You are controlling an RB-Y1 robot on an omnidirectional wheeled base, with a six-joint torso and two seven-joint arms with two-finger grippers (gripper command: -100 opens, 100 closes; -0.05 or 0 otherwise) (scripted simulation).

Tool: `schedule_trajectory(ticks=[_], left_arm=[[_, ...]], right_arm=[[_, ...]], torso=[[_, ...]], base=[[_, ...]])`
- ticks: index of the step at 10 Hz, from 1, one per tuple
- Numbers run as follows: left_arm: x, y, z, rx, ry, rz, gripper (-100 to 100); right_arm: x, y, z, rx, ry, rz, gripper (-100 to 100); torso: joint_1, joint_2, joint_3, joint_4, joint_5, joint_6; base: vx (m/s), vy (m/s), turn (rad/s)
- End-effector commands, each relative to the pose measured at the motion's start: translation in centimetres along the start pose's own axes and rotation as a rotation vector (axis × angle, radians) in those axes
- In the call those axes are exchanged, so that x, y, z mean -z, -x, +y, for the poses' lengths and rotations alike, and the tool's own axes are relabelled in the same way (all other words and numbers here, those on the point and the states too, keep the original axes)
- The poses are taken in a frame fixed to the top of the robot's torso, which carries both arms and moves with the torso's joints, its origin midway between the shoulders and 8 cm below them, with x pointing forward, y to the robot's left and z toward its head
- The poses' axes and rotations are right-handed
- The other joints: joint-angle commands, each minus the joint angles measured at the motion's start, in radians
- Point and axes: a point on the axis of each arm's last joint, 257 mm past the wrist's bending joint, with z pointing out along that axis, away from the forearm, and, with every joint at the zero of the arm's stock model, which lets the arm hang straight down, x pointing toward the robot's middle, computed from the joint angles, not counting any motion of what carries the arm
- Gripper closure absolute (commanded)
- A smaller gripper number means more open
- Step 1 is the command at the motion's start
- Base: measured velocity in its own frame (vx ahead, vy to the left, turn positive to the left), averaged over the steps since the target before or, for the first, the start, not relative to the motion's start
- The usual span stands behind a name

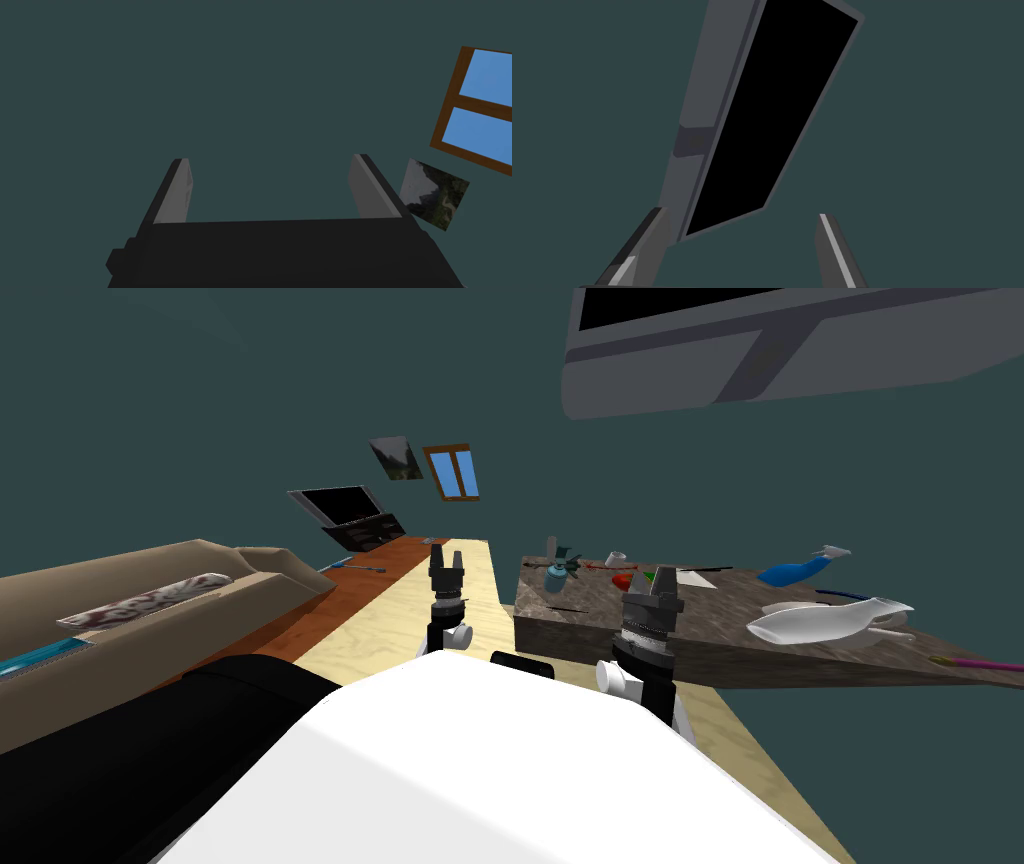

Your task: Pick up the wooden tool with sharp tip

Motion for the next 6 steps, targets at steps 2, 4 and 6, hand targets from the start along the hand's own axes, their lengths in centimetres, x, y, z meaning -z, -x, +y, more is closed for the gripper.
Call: schedule_trajectory(ticks=[2,4,6], left_arm=[[0.0,0.0,0.0,0.000,0.000,0.000,0],[0.0,0.0,0.0,0.000,0.000,0.000,0],[0.0,0.0,0.0,0.000,0.000,0.000,0]], right_arm=[[-0.1,-1.0,0.1,-0.004,0.011,0.068,-100],[-0.1,-1.6,0.2,-0.006,0.016,0.113,-100],[-0.1,-2.3,0.2,-0.010,0.019,0.157,-100]], torso=[[0.001,0.001,0.001,0.000,0.000,0.000],[0.003,0.003,0.002,0.001,0.001,0.000],[0.004,0.004,0.003,0.001,0.001,0.000]], base=[[-0.038,0.039,-0.002],[-0.048,0.043,-0.004],[-0.066,0.064,-0.001]])
